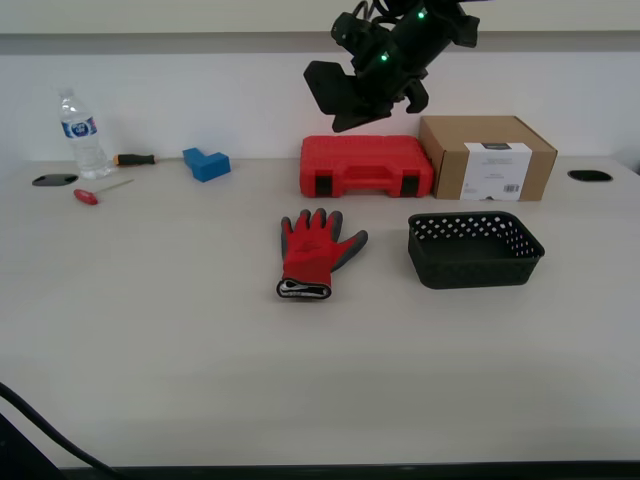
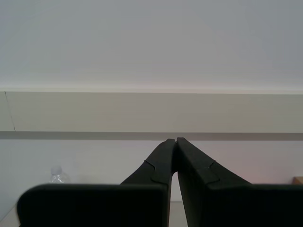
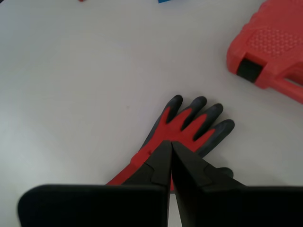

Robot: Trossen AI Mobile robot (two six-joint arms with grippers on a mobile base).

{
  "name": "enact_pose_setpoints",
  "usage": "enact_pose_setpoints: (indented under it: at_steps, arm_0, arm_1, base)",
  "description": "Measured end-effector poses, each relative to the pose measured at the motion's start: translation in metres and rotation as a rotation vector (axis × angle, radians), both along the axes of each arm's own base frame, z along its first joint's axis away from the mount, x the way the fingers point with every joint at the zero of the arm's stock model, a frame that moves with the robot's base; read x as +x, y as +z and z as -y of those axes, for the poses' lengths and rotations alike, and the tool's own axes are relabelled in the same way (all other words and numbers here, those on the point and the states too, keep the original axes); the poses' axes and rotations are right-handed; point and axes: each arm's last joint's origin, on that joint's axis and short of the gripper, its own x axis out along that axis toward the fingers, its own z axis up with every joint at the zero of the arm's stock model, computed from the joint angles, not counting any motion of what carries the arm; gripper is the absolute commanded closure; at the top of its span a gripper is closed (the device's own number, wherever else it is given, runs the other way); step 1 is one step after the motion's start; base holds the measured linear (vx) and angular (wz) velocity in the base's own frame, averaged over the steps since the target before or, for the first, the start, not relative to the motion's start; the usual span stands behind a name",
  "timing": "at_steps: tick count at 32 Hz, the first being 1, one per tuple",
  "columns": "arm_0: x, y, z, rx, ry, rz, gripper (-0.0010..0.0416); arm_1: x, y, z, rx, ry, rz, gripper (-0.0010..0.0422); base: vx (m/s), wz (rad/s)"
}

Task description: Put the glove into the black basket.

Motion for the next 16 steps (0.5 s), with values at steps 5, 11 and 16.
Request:
enact_pose_setpoints:
  at_steps: [5, 11, 16]
  arm_0:
    - [0.009, -0.025, -0.008, -0.074, 0.000, -0.118, 0.0337]
    - [0.013, -0.045, -0.018, -0.095, -0.019, -0.195, 0.0325]
    - [0.000, -0.065, -0.036, -0.099, 0.030, -0.248, 0.0325]
  arm_1:
    - [0.000, 0.000, 0.000, 0.000, 0.000, 0.000, 0.0412]
    - [0.000, 0.000, 0.000, 0.000, 0.000, -0.001, 0.0412]
    - [0.000, 0.000, 0.000, 0.000, 0.000, 0.000, 0.0412]
  base:
    - [0.000, 0.000]
    - [0.000, 0.000]
    - [0.000, 0.000]
